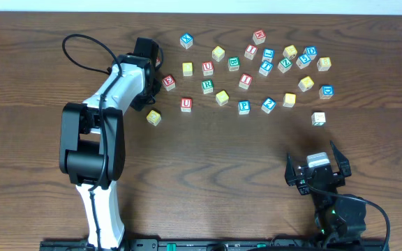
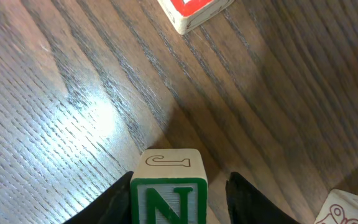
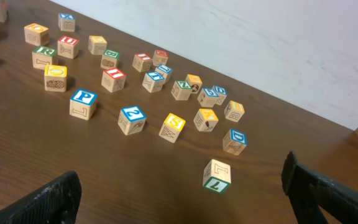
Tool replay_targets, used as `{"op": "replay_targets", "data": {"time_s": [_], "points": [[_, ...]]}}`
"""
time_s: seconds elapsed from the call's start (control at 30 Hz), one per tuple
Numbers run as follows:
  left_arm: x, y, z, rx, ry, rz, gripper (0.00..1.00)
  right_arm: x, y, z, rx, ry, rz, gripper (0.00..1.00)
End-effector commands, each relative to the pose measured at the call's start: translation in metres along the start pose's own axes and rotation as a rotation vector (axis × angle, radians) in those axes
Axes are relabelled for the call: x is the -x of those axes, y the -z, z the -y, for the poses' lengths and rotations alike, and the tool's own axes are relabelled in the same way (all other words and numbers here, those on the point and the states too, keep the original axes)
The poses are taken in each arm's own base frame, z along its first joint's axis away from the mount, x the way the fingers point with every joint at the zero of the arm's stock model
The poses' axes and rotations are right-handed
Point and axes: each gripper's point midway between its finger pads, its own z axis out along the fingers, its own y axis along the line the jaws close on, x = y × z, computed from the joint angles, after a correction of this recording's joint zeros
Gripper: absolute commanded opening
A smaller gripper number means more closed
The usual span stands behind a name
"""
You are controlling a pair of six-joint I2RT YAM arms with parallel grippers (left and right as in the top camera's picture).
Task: Spell out NEURIPS
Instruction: 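Lower the left gripper and close it on the green N block, then lift the green N block and carry it toward the table center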
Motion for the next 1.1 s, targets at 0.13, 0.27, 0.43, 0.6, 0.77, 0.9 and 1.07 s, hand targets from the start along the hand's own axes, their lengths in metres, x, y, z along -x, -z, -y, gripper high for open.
{"op": "replay_targets", "data": {"time_s": [0.13,0.27,0.43,0.6,0.77,0.9,1.07], "points": [[0.0043,-0.0011,-0.0074,0.027,0.0,0.021,0.37,-0.0012,0.0003,0.0026,-0.011,-0.015,-0.002,0.99],[0.0039,-0.0011,-0.0081,0.03,0.0,0.019,0.32,-0.0012,0.0003,0.0026,-0.011,-0.015,-0.002,0.99],[0.0034,-0.001,-0.009,0.034,-0.012,0.017,0.28,-0.0012,0.0003,0.0026,-0.011,-0.016,-0.002,0.99],[0.0035,-0.001,-0.0088,0.033,-0.024,0.017,0.28,-0.0012,0.0003,0.0026,-0.011,-0.015,-0.002,0.99],[0.0034,-0.0009,-0.0088,0.033,-0.027,0.017,0.28,-0.0012,0.0003,0.0026,-0.011,-0.015,-0.002,0.99],[0.0042,0.0008,-0.0082,0.029,-0.048,0.019,0.26,-0.0012,0.0003,0.0026,-0.011,-0.015,-0.002,0.99],[0.0073,0.0078,-0.0057,0.014,-0.092,0.029,0.24,-0.0012,0.0003,0.0026,-0.011,-0.015,-0.002,0.99]]}}
